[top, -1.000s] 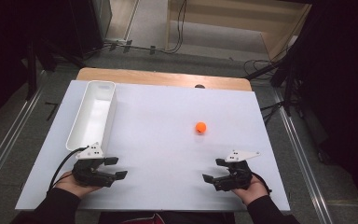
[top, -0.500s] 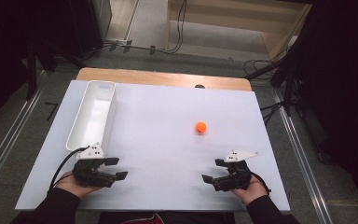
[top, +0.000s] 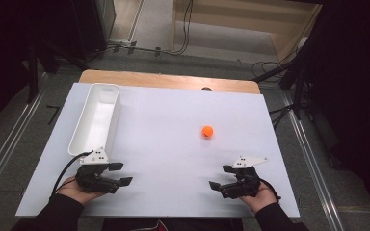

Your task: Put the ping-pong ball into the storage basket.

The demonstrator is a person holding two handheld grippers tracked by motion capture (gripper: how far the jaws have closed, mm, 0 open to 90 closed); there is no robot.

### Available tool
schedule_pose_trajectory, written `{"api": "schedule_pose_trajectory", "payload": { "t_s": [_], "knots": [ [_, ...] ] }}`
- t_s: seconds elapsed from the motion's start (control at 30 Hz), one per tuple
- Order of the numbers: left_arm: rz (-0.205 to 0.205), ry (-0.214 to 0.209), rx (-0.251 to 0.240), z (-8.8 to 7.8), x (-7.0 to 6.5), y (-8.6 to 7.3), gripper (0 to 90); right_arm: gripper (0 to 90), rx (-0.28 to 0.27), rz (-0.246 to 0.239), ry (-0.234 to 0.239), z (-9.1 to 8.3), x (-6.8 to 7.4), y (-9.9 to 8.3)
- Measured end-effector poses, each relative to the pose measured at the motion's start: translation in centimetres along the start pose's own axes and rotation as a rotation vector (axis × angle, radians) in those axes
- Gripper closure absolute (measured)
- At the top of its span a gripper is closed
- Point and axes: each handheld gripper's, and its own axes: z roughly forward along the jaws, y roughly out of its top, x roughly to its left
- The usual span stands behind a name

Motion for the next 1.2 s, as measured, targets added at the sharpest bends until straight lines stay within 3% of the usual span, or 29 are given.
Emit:
{"api": "schedule_pose_trajectory", "payload": {
  "t_s": [0.67,0.83,0.97,1.07,1.13,1.17,1.2],
  "knots": [
    [-0.004,-0.016,0.009,0.3,-0.1,0.2,33.4,13.2,0.002,-0.003,0.006,0.0,0.1,0.0],
    [0.007,-0.024,0.006,0.5,-0.2,0.5,29.4,13.2,0.001,-0.006,0.003,0.1,0.0,0.0],
    [0.003,-0.04,0.001,0.6,-0.5,0.8,26.8,13.1,0.003,-0.003,0.005,0.1,0.0,0.0],
    [-0.018,-0.085,0.01,0.9,-0.5,1.0,26.4,13.1,0.002,-0.002,0.005,0.1,0.0,0.0],
    [-0.021,-0.091,0.008,1.2,-0.7,1.2,25.8,13.2,-0.001,-0.007,0.005,0.1,0.0,0.0],
    [-0.023,-0.091,0.007,1.3,-0.7,1.3,20.2,13.1,0.001,-0.005,0.004,0.1,0.0,0.0],
    [-0.021,-0.091,0.007,1.4,-0.8,1.5,20.1,13.2,0.0,-0.006,0.004,0.1,0.0,0.0]
  ]
}}
